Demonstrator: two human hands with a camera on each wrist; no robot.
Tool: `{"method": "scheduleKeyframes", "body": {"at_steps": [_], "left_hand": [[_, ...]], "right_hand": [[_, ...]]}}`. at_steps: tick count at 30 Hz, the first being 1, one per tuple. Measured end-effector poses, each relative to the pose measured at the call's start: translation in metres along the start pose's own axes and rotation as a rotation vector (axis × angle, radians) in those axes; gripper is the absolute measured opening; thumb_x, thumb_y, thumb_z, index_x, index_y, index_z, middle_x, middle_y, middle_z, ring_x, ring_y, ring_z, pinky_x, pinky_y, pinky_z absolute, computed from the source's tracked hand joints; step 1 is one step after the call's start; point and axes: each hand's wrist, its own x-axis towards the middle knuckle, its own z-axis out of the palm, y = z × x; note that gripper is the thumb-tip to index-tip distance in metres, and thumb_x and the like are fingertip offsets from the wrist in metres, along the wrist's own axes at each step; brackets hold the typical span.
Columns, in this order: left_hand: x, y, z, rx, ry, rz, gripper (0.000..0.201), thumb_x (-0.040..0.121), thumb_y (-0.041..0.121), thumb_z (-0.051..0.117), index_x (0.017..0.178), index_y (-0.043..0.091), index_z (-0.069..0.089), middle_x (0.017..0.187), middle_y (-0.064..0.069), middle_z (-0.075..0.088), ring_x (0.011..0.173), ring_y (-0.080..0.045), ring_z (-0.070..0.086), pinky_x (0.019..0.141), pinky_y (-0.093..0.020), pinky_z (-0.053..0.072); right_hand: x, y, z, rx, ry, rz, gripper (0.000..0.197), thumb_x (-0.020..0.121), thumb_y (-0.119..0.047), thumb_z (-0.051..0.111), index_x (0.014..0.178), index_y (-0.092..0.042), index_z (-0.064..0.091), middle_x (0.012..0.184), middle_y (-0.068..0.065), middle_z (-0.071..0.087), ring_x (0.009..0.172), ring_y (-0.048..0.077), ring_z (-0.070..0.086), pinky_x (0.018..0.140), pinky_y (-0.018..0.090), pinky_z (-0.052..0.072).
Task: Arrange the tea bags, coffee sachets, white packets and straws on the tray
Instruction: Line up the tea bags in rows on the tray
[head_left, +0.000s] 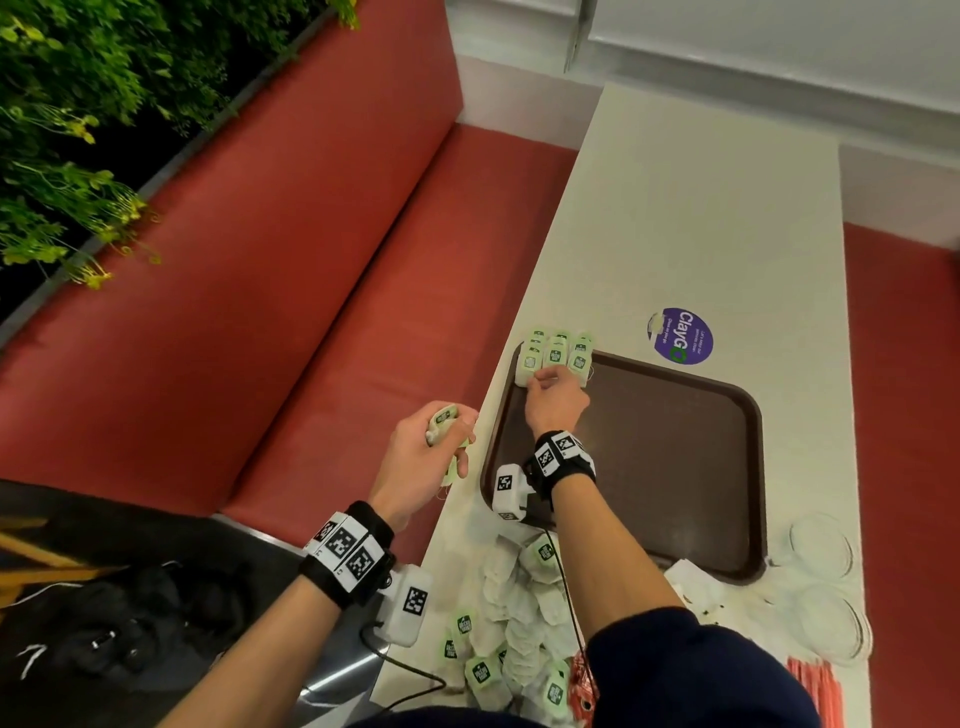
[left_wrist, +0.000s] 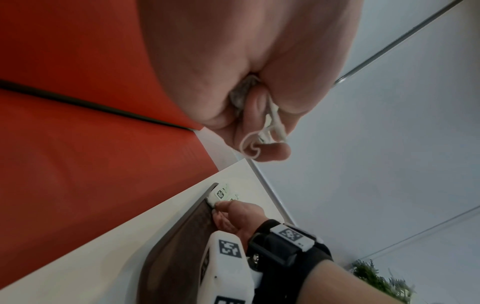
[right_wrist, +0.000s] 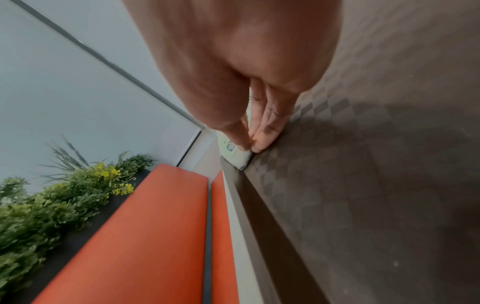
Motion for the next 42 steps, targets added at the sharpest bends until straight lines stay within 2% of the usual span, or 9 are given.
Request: {"method": "scheduleKeyframes", "body": {"at_steps": [7,11,16,19,24,30,34,39,42], "left_hand": [[-0.002,0.005,0.002,-0.044,-0.11,0.002,0.034,0.107,0.006,0.047,0.117,0.022,0.075,0.102,-0.017,0.072,0.066,-0.027,0.062,0.047,-0.028,0.043],[-0.004,0.007,0.006,-0.024,-0.175,0.04,0.033,0.11,0.007,0.048,0.121,0.023,0.074,0.106,-0.014,0.074,0.069,-0.03,0.065,0.05,-0.023,0.045],[-0.008,0.009,0.017,0.016,-0.175,0.128,0.025,0.113,0.016,0.053,0.126,0.024,0.073,0.099,-0.011,0.076,0.071,-0.039,0.07,0.073,-0.042,0.048],[-0.013,0.011,0.025,0.071,-0.171,0.18,0.025,0.114,0.022,0.05,0.126,0.029,0.072,0.088,-0.011,0.076,0.078,-0.047,0.071,0.073,-0.056,0.052],[-0.016,0.009,0.035,0.181,-0.147,0.221,0.029,0.116,0.025,0.046,0.129,0.033,0.071,0.096,0.005,0.079,0.088,-0.02,0.075,0.088,-0.04,0.056],[-0.018,0.007,0.036,0.094,-0.09,0.178,0.027,0.116,0.028,0.046,0.121,0.027,0.072,0.079,-0.007,0.075,0.069,-0.034,0.072,0.064,-0.038,0.047],[-0.016,0.006,0.03,0.04,-0.053,0.123,0.022,0.114,0.027,0.054,0.108,0.017,0.073,0.094,-0.013,0.071,0.061,-0.028,0.066,0.06,-0.033,0.044],[-0.021,0.012,0.032,0.096,-0.16,0.19,0.015,0.103,0.035,0.073,0.106,0.021,0.071,0.074,-0.013,0.069,0.059,-0.024,0.061,0.063,-0.034,0.047],[-0.024,0.019,0.037,0.123,-0.15,0.216,0.024,0.091,0.033,0.087,0.105,0.023,0.071,0.08,-0.008,0.071,0.058,-0.02,0.061,0.06,-0.033,0.051]], "right_hand": [[-0.028,-0.021,-0.03,0.068,-0.015,-0.155,0.007,0.102,-0.023,0.071,0.102,-0.018,0.075,0.091,-0.007,0.076,0.085,0.011,0.072,0.087,0.03,0.055],[-0.077,-0.037,-0.069,0.298,-0.207,-0.231,0.011,0.105,-0.035,0.07,0.101,-0.027,0.077,0.086,-0.006,0.078,0.082,0.012,0.075,0.083,0.031,0.062],[-0.123,-0.048,-0.119,0.318,-0.398,-0.222,0.024,0.106,-0.042,0.069,0.097,-0.021,0.075,0.086,0.0,0.078,0.078,0.017,0.073,0.077,0.033,0.063],[-0.135,-0.044,-0.131,0.224,-0.439,-0.195,0.027,0.101,-0.051,0.073,0.098,-0.024,0.073,0.087,-0.001,0.077,0.08,0.02,0.076,0.082,0.041,0.065],[-0.141,-0.043,-0.136,0.189,-0.402,-0.241,0.015,0.099,-0.041,0.078,0.096,-0.028,0.072,0.085,-0.003,0.076,0.077,0.018,0.074,0.082,0.045,0.063],[-0.142,-0.04,-0.15,0.338,-0.418,-0.195,0.014,0.106,-0.025,0.071,0.1,-0.014,0.066,0.093,0.005,0.077,0.084,0.024,0.078,0.078,0.038,0.064],[-0.138,-0.039,-0.161,0.406,-0.342,-0.198,0.01,0.104,-0.011,0.07,0.103,-0.009,0.06,0.097,0.01,0.079,0.086,0.027,0.079,0.078,0.036,0.064],[-0.135,-0.037,-0.164,0.439,-0.301,-0.203,0.009,0.1,-0.008,0.075,0.104,-0.012,0.068,0.097,0.006,0.08,0.09,0.023,0.08,0.083,0.044,0.068],[-0.137,-0.037,-0.164,0.298,-0.255,-0.271,0.009,0.098,-0.012,0.077,0.101,-0.02,0.073,0.095,-0.004,0.079,0.09,0.011,0.077,0.083,0.036,0.067]]}}
